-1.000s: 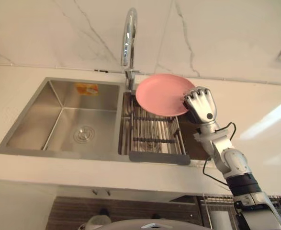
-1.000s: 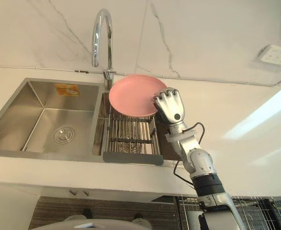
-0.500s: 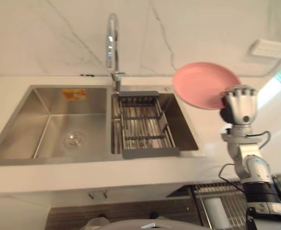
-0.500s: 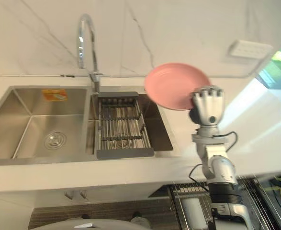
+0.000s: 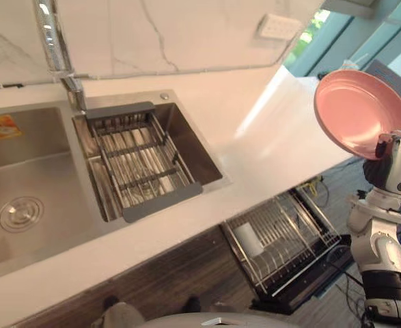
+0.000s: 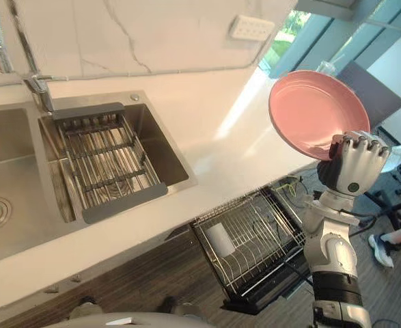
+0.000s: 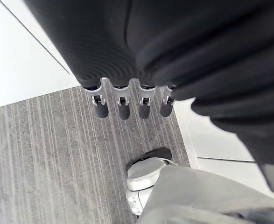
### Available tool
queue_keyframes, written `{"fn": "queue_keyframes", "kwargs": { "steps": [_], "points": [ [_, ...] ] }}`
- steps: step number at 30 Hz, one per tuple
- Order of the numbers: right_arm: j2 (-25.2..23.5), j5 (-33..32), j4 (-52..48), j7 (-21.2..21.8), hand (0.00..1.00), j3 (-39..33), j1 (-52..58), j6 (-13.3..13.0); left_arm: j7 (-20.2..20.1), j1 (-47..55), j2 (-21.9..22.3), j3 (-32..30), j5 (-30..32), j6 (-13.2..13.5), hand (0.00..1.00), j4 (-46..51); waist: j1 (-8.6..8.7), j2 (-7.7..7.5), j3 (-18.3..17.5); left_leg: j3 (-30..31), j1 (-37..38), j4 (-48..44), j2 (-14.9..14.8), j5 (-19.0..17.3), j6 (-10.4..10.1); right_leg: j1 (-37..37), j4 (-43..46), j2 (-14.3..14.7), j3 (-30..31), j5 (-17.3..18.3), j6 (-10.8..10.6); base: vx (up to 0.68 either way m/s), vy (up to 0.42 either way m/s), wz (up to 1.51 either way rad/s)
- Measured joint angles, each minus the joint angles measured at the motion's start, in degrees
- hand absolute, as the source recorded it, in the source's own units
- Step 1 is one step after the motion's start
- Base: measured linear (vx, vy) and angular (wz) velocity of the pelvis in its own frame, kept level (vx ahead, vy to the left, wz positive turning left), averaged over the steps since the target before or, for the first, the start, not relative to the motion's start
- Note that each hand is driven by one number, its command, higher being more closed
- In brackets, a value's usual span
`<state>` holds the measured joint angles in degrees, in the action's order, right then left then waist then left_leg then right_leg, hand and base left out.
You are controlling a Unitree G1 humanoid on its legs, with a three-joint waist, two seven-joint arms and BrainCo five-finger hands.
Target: Walk over to the sink, pick up the cup, carry it to the dishwasher, place the cup inside the dishwasher, then close the dishwasher door
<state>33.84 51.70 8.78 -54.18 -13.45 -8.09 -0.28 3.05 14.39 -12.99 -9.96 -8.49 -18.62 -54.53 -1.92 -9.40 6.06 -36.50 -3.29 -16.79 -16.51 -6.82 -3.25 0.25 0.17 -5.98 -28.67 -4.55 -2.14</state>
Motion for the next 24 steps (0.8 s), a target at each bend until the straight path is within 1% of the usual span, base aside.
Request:
{"fn": "queue_keyframes", "kwargs": {
  "steps": [1, 2, 4, 5, 6, 7, 9, 10, 11, 12, 15, 17, 19, 23, 24],
  "points": [
    [-0.6, -0.6, 1.0, 0.1, 1.0, 0.3, 0.0, -0.1, 0.5, -0.2, 0.3, 0.0, -1.7, 0.0, 0.0, -0.2, -0.41, 0.18, 0.3, -1.2, -0.4, -2.6, -0.9, -1.4, -0.6, 1.1, -3.6, 0.6, 1.2, -0.8, -1.1, -0.12, -0.037, -0.7],
    [-1.3, -1.2, 2.1, 0.3, 1.0, 0.3, 0.7, -0.1, 1.1, -0.2, 0.9, 0.0, -3.5, -0.1, 0.0, -0.3, -0.17, 1.27, 0.7, -1.6, -0.7, -4.4, -2.5, -2.2, -1.1, 1.2, -4.7, 1.9, 2.1, -1.5, -0.6, -0.12, -0.006, -0.58],
    [-1.8, -2.5, 3.6, 0.3, 1.0, -0.1, 2.4, -0.7, 2.2, 0.0, 1.4, 0.0, -5.3, -0.2, 0.0, -0.8, 0.54, 1.78, 1.1, -2.2, -0.4, -4.3, -2.9, -2.2, -1.1, 0.6, -4.8, 2.3, 2.9, -1.2, -0.5, -0.13, 0.017, -0.33],
    [-1.8, -2.8, 3.6, 0.3, 1.0, -0.9, 3.5, -1.0, 2.6, 0.0, 1.7, 0.0, -6.0, -0.2, 0.0, -1.1, 0.74, 1.81, 1.4, -2.7, -0.4, -3.6, -2.8, -2.0, -1.4, -0.2, -5.0, 2.3, 3.2, -0.8, 0.0, -0.14, 0.015, -0.28],
    [-1.8, -3.0, 3.6, 0.3, 1.0, -1.1, 3.5, -1.1, 2.7, 0.0, 1.8, -0.1, -6.3, -0.2, 0.0, -1.0, 0.93, 1.78, 1.8, -2.8, -0.2, -3.1, -2.6, -1.7, -1.5, -0.4, -5.1, 2.2, 3.2, -0.8, 0.0, -0.12, 0.013, -0.3],
    [-1.8, -3.0, 3.5, 0.3, 1.0, -1.4, 3.4, -1.5, 2.8, -0.1, 1.9, -0.2, -7.1, -0.2, 0.0, -1.0, 1.01, 1.52, 2.7, -2.6, 0.4, -1.4, -1.8, -1.0, -1.5, -0.5, -5.2, 1.9, 3.2, -0.8, 0.0, -0.08, 0.018, -0.27],
    [-2.0, -2.9, 3.3, 0.4, 1.0, -1.4, 3.4, -2.4, 2.8, -0.1, 2.3, -0.4, -7.1, -0.1, 0.0, -1.1, 1.32, 1.28, 3.4, -2.3, 0.7, 0.2, -0.9, 0.0, -1.4, -0.7, -5.1, 1.4, 2.8, -1.0, 0.3, -0.04, 0.031, -0.16],
    [-2.0, -2.9, 3.2, 0.5, 1.0, -1.5, 3.4, -2.6, 2.8, -0.2, 2.6, -0.8, -7.2, 0.2, 0.0, -0.8, 1.61, 1.73, 4.1, -2.0, 0.7, 0.2, -0.7, 0.1, -1.3, -0.6, -5.1, 1.3, 2.6, -1.9, 0.5, -0.01, 0.047, 0.02],
    [-2.0, -2.9, 3.2, 0.6, 1.0, -1.5, 3.4, -2.7, 2.8, -0.2, 2.8, -1.0, -7.2, 0.4, 0.0, -0.7, 1.71, 1.86, 4.4, -1.9, 0.6, 0.2, -0.7, 0.2, -1.3, -0.6, -5.1, 1.3, 2.5, -2.0, 0.5, 0.0, 0.055, 0.09],
    [-2.3, -2.9, 3.2, 1.6, 1.0, -1.5, 3.4, -3.1, 2.8, -0.3, 3.3, -1.2, -7.3, 0.4, 0.0, -0.5, 1.95, 1.99, 5.0, -1.6, 0.4, 0.3, -0.5, 0.7, -0.6, -0.7, -5.1, 1.2, 2.3, -2.3, 0.3, 0.02, 0.059, 0.11],
    [-5.0, -2.9, 3.4, 4.1, 1.0, -1.5, 3.4, -3.4, 2.8, -0.5, 4.0, -1.2, -7.6, 0.4, 0.0, -0.2, 2.39, 2.53, 6.2, -1.0, 0.4, 1.0, 0.2, 1.6, -0.5, -0.3, -4.8, 0.8, 1.1, -3.1, 0.3, 0.05, 0.053, 0.12],
    [-6.5, -2.9, 3.4, 4.9, 1.0, -1.5, 3.4, -3.4, 2.9, -0.8, 4.2, -1.2, -7.6, 0.3, 0.0, -0.2, 2.51, 2.77, 6.5, -0.6, 0.4, 1.1, 0.7, 1.8, -0.1, -0.1, -4.8, 0.5, 0.8, -3.2, 0.2, 0.07, 0.076, 0.14],
    [-6.6, -2.9, 3.5, 5.1, 1.0, -1.5, 3.7, -3.4, 3.0, -1.5, 4.6, -1.1, -7.6, 0.0, 0.0, -0.1, 2.83, 3.62, 7.7, 0.5, 0.6, 1.0, 1.2, 1.8, -0.1, 0.9, -4.8, 0.0, -0.4, -3.1, -0.1, 0.05, 0.127, 0.25],
    [-8.3, -2.9, 4.7, 5.4, 1.0, -1.4, 5.0, -3.1, 3.0, -1.8, 5.1, 0.0, -7.3, -1.0, 0.0, 0.0, 2.66, 5.46, 9.2, 0.6, 1.5, 1.3, 2.1, 1.5, 0.3, 1.9, -5.2, -1.1, -0.7, -2.8, -0.9, -0.01, 0.121, 0.09],
    [-8.6, -2.9, 5.3, 5.4, 1.0, -1.4, 5.0, -2.9, 3.0, -1.8, 5.1, 0.1, -7.2, -1.0, 0.0, 0.0, 2.67, 5.73, 9.4, 0.6, 1.4, 1.5, 2.2, 1.5, 0.4, 1.9, -5.2, -1.2, -0.8, -2.7, -1.2, -0.04, 0.096, 0.02]
  ]
}}
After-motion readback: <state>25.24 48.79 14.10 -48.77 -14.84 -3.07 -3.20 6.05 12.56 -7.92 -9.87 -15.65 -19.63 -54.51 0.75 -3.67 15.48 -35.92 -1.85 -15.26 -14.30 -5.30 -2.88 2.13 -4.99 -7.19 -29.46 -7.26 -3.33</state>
